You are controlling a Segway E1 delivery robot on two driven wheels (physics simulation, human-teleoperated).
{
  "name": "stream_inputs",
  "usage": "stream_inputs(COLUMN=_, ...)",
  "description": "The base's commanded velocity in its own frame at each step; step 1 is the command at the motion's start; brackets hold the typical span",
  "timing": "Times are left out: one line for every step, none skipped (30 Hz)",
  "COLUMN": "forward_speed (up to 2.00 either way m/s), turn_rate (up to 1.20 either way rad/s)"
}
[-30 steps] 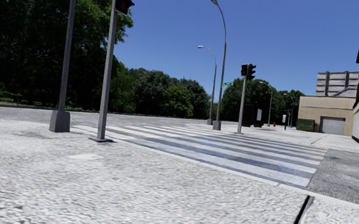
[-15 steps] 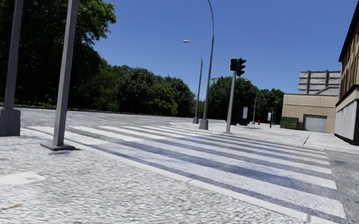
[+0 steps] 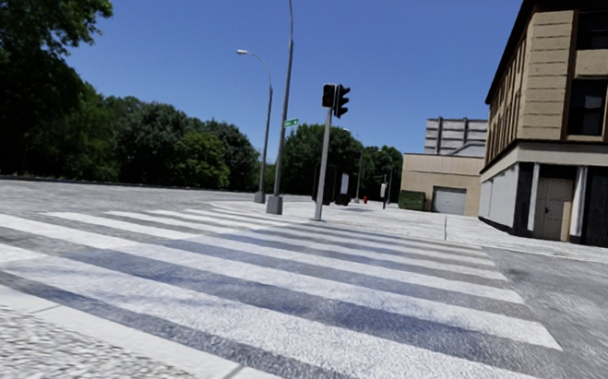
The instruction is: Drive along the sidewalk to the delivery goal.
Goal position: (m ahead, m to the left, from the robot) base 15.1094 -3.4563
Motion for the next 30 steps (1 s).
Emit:
stream_inputs(forward_speed=1.96, turn_rate=-0.5)
stream_inputs(forward_speed=1.96, turn_rate=-0.5)
stream_inputs(forward_speed=1.96, turn_rate=-0.5)
stream_inputs(forward_speed=1.96, turn_rate=-0.5)
stream_inputs(forward_speed=1.96, turn_rate=-0.5)
stream_inputs(forward_speed=1.96, turn_rate=-0.5)
stream_inputs(forward_speed=1.96, turn_rate=-0.5)
stream_inputs(forward_speed=1.96, turn_rate=-0.5)
stream_inputs(forward_speed=1.96, turn_rate=-0.5)
stream_inputs(forward_speed=1.96, turn_rate=-0.5)
stream_inputs(forward_speed=1.96, turn_rate=-0.5)
stream_inputs(forward_speed=1.96, turn_rate=0.0)
stream_inputs(forward_speed=1.96, turn_rate=0.0)
stream_inputs(forward_speed=1.96, turn_rate=0.0)
stream_inputs(forward_speed=1.96, turn_rate=0.0)
stream_inputs(forward_speed=1.96, turn_rate=0.0)
stream_inputs(forward_speed=1.95, turn_rate=0.0)
stream_inputs(forward_speed=1.93, turn_rate=0.0)
stream_inputs(forward_speed=1.91, turn_rate=0.0)
stream_inputs(forward_speed=1.91, turn_rate=0.0)
stream_inputs(forward_speed=1.91, turn_rate=0.0)
stream_inputs(forward_speed=1.91, turn_rate=0.0)
stream_inputs(forward_speed=1.91, turn_rate=0.0)
stream_inputs(forward_speed=1.91, turn_rate=0.0)
stream_inputs(forward_speed=1.91, turn_rate=0.0)
stream_inputs(forward_speed=2.0, turn_rate=0.0)
stream_inputs(forward_speed=2.0, turn_rate=0.0)
stream_inputs(forward_speed=2.0, turn_rate=0.0)
stream_inputs(forward_speed=2.0, turn_rate=0.0)
stream_inputs(forward_speed=2.0, turn_rate=0.0)
